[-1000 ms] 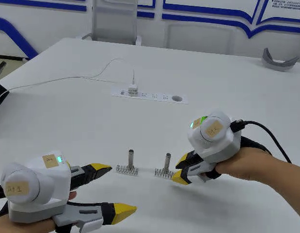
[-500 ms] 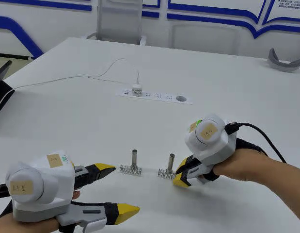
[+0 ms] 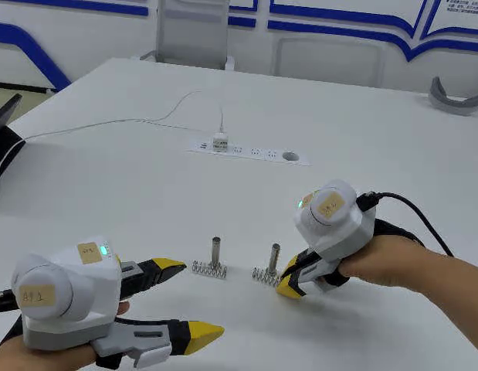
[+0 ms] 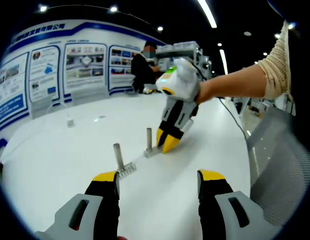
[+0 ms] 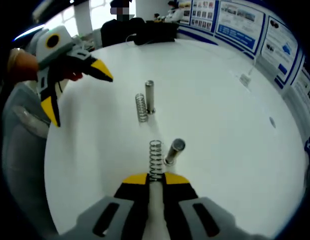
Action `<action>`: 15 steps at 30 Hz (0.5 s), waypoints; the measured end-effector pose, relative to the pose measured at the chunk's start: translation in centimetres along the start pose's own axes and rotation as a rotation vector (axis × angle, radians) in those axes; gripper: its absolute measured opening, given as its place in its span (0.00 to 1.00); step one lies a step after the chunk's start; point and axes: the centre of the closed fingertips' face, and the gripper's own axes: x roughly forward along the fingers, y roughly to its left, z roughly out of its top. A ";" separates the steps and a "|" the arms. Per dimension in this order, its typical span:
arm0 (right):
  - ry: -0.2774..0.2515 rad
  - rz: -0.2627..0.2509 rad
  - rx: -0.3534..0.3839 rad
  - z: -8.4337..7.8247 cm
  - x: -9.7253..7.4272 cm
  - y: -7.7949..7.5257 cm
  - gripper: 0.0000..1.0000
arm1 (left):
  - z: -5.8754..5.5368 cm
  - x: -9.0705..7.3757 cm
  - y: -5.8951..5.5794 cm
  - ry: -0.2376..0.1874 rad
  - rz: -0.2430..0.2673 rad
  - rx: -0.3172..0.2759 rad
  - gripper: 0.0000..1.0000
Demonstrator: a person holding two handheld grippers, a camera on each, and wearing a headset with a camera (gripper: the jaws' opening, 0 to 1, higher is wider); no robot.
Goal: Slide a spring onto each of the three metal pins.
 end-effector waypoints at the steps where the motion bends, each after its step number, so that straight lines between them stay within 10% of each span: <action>1: 0.003 0.000 -0.003 -0.1 0.0 0.2 0.12 | 0.0 0.0 0.0 -0.001 -0.001 0.000 0.64; 15: -0.019 0.042 -0.066 1.0 -2.2 2.9 0.11 | 0.2 0.8 -1.1 0.002 -0.039 0.017 0.61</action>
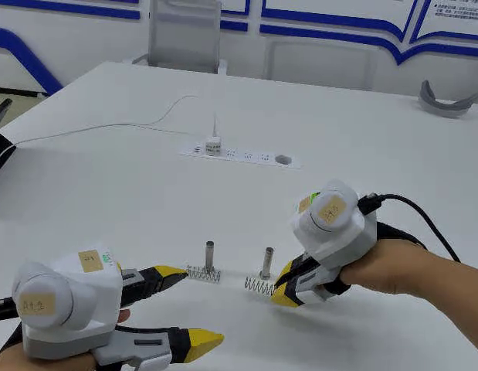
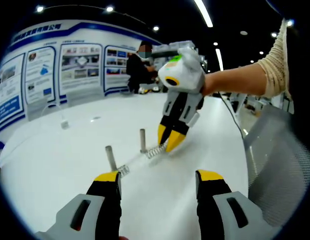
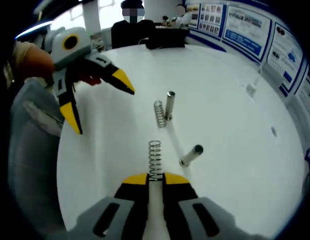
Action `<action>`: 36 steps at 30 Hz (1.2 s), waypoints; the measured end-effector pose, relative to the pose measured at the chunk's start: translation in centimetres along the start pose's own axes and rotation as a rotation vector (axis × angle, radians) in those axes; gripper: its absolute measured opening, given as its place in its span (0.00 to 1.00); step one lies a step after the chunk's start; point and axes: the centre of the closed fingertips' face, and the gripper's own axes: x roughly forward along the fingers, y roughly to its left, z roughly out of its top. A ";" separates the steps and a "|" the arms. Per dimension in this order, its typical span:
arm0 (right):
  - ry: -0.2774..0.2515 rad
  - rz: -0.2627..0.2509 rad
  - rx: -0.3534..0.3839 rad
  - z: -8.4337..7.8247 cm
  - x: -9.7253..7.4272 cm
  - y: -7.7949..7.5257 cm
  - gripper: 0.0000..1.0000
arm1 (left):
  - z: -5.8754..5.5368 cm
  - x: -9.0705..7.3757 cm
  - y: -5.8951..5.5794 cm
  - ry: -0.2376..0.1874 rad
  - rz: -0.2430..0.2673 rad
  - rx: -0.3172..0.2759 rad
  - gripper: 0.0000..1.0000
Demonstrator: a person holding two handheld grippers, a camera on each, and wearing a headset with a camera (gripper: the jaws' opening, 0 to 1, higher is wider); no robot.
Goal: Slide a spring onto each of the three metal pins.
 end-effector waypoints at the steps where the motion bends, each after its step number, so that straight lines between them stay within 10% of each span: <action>1: 0.002 0.008 -0.012 0.1 -0.1 0.4 0.11 | 0.1 0.1 -0.1 0.001 -0.006 0.004 0.60; 36: 0.019 0.099 -0.276 3.7 -1.6 5.0 0.12 | 1.0 1.8 -2.7 -0.010 -0.113 0.130 0.34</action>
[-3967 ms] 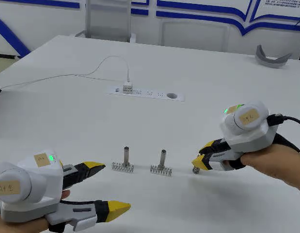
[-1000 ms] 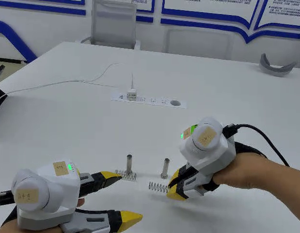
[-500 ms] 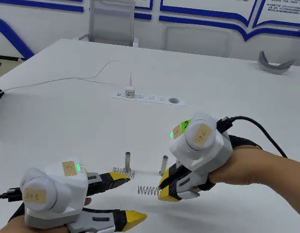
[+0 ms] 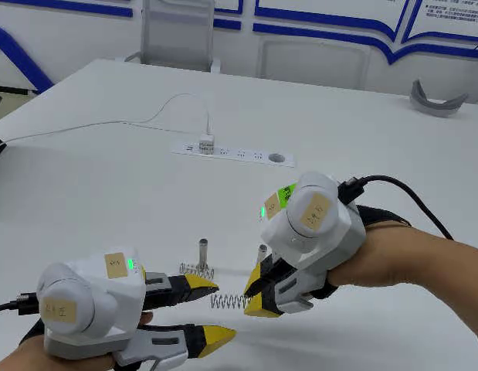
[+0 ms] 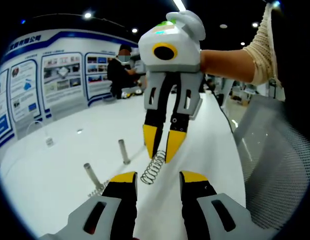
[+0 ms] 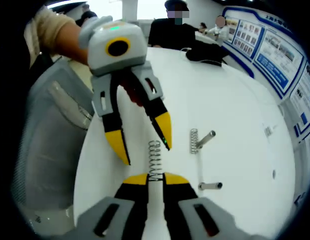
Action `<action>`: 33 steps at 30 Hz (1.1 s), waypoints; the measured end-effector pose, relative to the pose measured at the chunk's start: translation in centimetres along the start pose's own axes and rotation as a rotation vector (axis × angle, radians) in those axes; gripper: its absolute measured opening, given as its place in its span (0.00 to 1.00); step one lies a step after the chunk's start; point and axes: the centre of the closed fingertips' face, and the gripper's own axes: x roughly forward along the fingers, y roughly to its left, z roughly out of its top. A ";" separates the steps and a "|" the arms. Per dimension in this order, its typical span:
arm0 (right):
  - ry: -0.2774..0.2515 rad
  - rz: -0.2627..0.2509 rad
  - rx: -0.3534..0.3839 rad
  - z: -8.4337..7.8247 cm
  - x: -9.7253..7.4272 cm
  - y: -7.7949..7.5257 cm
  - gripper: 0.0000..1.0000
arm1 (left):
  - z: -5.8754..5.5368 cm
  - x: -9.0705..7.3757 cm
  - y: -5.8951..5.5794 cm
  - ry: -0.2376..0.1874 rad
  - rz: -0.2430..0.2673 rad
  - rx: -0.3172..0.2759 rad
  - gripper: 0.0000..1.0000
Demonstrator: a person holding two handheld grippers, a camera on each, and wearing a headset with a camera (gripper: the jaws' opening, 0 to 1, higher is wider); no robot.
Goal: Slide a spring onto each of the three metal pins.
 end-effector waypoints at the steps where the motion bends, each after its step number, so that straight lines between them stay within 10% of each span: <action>1: 0.001 0.002 -0.004 0.0 0.0 0.0 0.12 | 0.0 0.0 0.0 0.001 -0.001 0.005 0.32; 33: -0.078 0.040 -0.056 3.7 -2.3 1.4 0.11 | -0.3 0.2 -0.6 0.019 -0.020 0.088 0.11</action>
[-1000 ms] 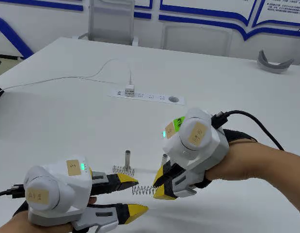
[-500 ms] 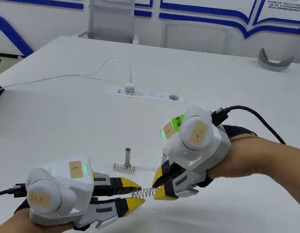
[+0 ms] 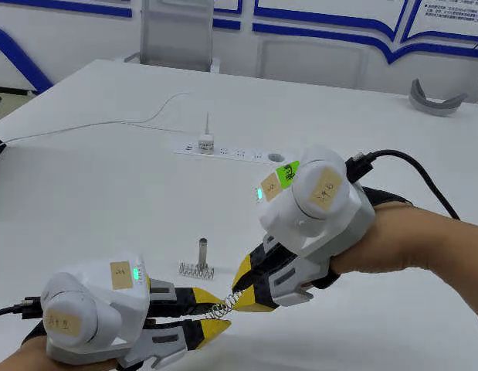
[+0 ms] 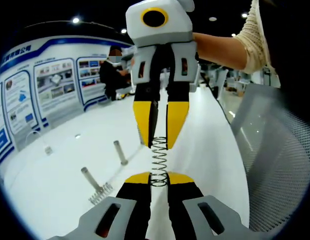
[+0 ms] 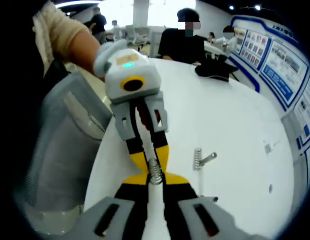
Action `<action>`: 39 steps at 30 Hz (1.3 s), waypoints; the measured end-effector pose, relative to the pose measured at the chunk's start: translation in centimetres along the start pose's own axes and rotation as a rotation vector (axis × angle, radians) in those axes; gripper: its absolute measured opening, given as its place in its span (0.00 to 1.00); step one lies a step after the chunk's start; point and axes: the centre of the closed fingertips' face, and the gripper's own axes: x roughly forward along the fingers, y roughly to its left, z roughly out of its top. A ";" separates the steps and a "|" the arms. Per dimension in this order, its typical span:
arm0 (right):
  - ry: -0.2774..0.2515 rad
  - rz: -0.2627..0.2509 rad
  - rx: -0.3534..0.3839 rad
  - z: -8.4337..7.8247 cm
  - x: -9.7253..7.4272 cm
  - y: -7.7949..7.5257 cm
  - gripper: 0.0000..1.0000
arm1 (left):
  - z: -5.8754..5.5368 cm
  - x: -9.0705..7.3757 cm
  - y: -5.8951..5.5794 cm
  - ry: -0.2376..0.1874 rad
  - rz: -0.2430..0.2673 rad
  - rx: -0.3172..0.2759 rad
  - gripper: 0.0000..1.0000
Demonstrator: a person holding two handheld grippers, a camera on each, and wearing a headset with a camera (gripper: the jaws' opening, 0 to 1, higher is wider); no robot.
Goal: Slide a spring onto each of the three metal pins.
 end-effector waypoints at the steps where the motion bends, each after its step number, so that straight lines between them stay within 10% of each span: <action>1: -0.005 0.000 0.001 0.2 -0.1 0.0 0.11 | 0.1 0.0 0.0 -0.001 0.000 -0.001 0.11; 39: -0.100 -0.041 0.027 2.4 0.6 0.0 0.13 | 0.8 0.1 0.4 -0.041 0.018 -0.050 0.11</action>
